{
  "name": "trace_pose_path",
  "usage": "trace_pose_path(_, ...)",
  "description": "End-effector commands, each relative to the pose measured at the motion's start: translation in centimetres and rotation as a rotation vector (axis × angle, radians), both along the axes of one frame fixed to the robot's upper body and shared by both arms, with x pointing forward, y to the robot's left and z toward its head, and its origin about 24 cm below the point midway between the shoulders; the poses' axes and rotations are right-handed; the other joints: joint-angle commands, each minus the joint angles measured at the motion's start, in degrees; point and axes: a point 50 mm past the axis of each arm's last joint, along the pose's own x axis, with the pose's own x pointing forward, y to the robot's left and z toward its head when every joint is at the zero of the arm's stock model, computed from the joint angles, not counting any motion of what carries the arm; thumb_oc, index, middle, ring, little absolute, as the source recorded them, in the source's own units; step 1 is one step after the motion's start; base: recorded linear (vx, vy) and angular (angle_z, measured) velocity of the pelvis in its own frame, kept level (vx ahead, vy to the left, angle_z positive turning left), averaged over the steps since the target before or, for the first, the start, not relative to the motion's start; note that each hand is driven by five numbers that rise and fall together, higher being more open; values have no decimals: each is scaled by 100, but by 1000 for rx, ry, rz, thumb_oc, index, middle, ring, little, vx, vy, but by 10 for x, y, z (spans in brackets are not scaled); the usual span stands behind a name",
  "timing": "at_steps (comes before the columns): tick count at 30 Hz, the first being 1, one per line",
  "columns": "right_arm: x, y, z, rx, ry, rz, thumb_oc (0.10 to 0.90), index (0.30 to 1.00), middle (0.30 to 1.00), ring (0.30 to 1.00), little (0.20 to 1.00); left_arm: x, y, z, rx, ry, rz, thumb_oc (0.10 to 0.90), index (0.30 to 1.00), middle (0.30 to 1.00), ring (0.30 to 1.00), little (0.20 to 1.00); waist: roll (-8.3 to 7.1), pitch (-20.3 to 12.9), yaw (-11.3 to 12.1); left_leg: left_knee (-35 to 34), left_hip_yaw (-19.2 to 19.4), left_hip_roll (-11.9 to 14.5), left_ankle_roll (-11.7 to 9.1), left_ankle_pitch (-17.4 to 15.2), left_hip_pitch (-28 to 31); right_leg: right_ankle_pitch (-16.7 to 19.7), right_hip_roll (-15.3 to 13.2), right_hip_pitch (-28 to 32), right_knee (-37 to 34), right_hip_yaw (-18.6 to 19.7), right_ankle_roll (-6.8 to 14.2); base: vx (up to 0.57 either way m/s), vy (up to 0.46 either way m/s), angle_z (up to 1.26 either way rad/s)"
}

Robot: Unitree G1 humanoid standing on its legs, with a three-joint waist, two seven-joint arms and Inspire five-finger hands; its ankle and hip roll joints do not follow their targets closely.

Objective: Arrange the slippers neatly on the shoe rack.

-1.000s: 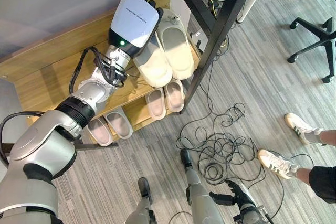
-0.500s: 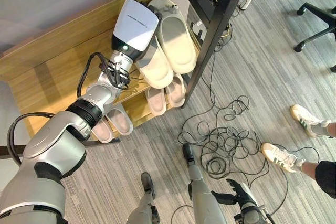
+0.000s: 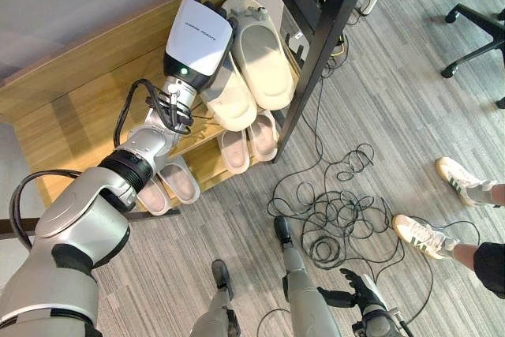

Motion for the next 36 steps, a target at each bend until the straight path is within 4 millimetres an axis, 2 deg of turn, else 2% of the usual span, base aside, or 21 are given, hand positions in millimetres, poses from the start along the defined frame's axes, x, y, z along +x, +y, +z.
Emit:
trace_pose_path(1,-13,-27,2,-83,42,-16,800,900,900,900,900,-10,-3,91,-240,-236,-76,800,900,900,900,900,185,46,-7,16,-357,-60,220,-528,-250,-1260,-335,467,136,-319,577,0,0,0)
trace_pose_path(7,-17,-23,-1,-53,67,-33,800,900,900,900,900,-16,-2,91,-392,-182,-190,800,900,900,900,900,192,-16,70,16,-379,-66,211,-520,-168,-1305,-343,550,160,-340,556,0,0,0)
trace_pose_path(10,-12,-28,1,-61,72,-46,800,900,900,900,900,-16,-18,81,-427,21,-335,800,900,900,900,900,243,-37,152,16,-399,-85,209,-489,-133,-1323,-352,604,177,-353,547,0,0,0)
trace_pose_path(11,-12,-28,2,-61,72,-46,800,900,900,900,900,-16,-18,82,-428,22,-336,800,900,900,900,900,244,-35,151,16,-400,-85,209,-491,-132,-1323,-351,606,176,-354,547,0,0,0)
trace_pose_path(12,-15,-30,1,-64,89,-61,800,900,900,900,900,-17,-23,72,-478,171,-425,800,900,900,900,900,293,-69,192,16,-400,-103,211,-483,-115,-1324,-363,627,175,-367,554,0,0,0)
trace_pose_path(13,-15,-30,1,-64,89,-61,800,900,900,900,900,-17,-23,72,-478,171,-425,800,900,900,900,900,293,-70,192,16,-400,-103,211,-483,-115,-1324,-363,627,175,-367,554,0,0,0)
trace_pose_path(15,-12,-30,1,-58,104,-71,800,900,900,900,900,-14,-28,56,-552,324,-482,800,900,900,900,900,348,-115,259,16,-402,-135,225,-460,-95,-1323,-374,651,181,-374,549,0,0,0)
trace_pose_path(17,-11,-29,0,-61,109,-70,800,900,900,900,900,-15,-32,50,-630,372,-540,800,900,900,900,900,371,-111,282,23,-414,-151,232,-445,-103,-1325,-387,655,192,-381,539,0,0,0)
trace_pose_path(24,-7,-31,2,-73,107,-74,800,900,900,900,900,-11,-31,38,-780,399,-571,800,900,900,900,900,383,-77,300,32,-449,-196,242,-403,-184,-1307,-404,610,187,-377,520,-23,-3,1)
trace_pose_path(27,-4,-34,4,-83,99,-79,800,900,900,900,900,-7,-26,42,-749,367,-515,800,900,900,900,900,368,-36,302,31,-468,-208,247,-369,-256,-1270,-415,557,179,-380,526,-25,-5,3)
trace_pose_path(30,-8,-37,4,-85,95,-93,800,900,900,900,900,-6,-17,57,-709,285,-458,800,900,900,900,900,330,-12,278,26,-474,-218,250,-324,-347,-1217,-419,496,142,-402,539,-17,-14,2)
trace_pose_path(36,-14,-38,3,-86,103,-88,800,900,900,900,900,-13,-16,71,-719,204,-494,800,900,900,900,900,313,-58,277,34,-490,-188,247,-331,-349,-1254,-399,484,189,-402,520,0,0,0)
